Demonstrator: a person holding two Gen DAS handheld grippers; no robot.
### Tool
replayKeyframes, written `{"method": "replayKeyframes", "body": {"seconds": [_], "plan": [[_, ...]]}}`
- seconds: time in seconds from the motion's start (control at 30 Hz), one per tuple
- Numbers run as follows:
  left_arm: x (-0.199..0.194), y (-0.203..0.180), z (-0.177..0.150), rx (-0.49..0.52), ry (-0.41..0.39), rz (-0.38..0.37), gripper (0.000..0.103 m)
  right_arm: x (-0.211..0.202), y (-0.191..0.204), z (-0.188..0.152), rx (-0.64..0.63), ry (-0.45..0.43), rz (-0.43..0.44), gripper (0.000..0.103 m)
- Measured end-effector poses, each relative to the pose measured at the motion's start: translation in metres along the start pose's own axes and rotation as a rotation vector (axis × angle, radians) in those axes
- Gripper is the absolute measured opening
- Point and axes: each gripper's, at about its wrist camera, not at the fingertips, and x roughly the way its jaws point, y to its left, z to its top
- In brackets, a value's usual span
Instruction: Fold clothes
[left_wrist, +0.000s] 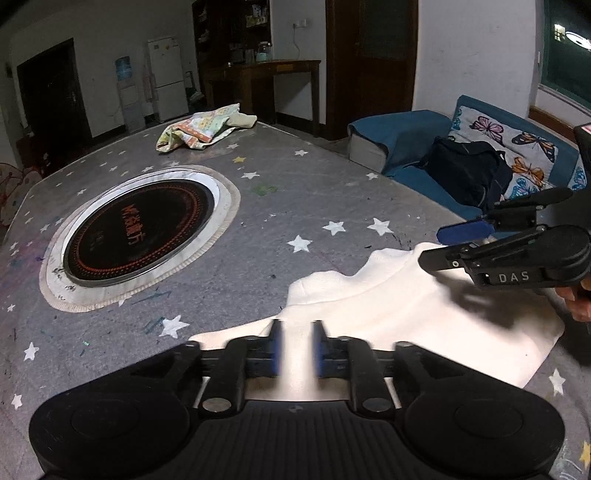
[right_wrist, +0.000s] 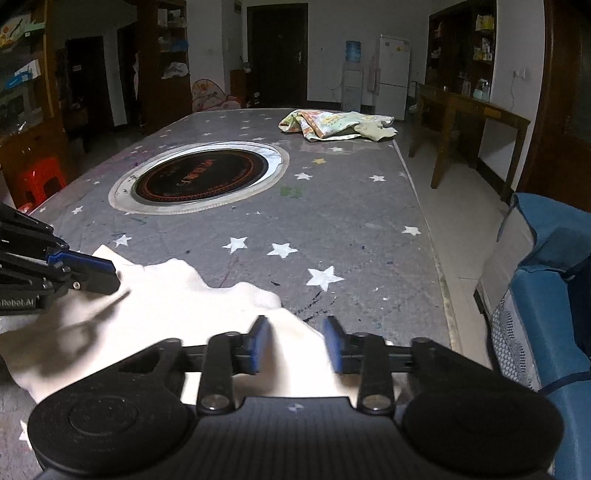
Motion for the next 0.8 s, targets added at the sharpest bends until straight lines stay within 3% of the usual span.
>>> {"method": "replayKeyframes", "body": {"seconds": [0.23,0.33,0.43,0.5,0.8], "plan": [[0.014,0.009,-0.003,-0.009,0.015,-0.014,0.032,0.01,-0.003,0.0,-0.002,0.017,0.026,0.038],[0.014,0.009,-0.003,0.012,0.012,-0.035,0.015,0.01,0.0,0.002,-0.028,0.021,0.045,0.037],[0.012,0.01,-0.003,0.006,0.009,-0.048,0.004,0.01,0.004,0.003,-0.054,0.025,0.064,0.013],[0.007,0.009,-0.003,0.011,-0.007,-0.045,0.003,0.006,0.01,0.003,-0.083,0.011,0.045,0.009],[-0.03,0.011,0.009,-0.001,-0.115,-0.021,0.002,-0.035,0.028,0.021,-0.149,-0.113,-0.019,0.007]]}}
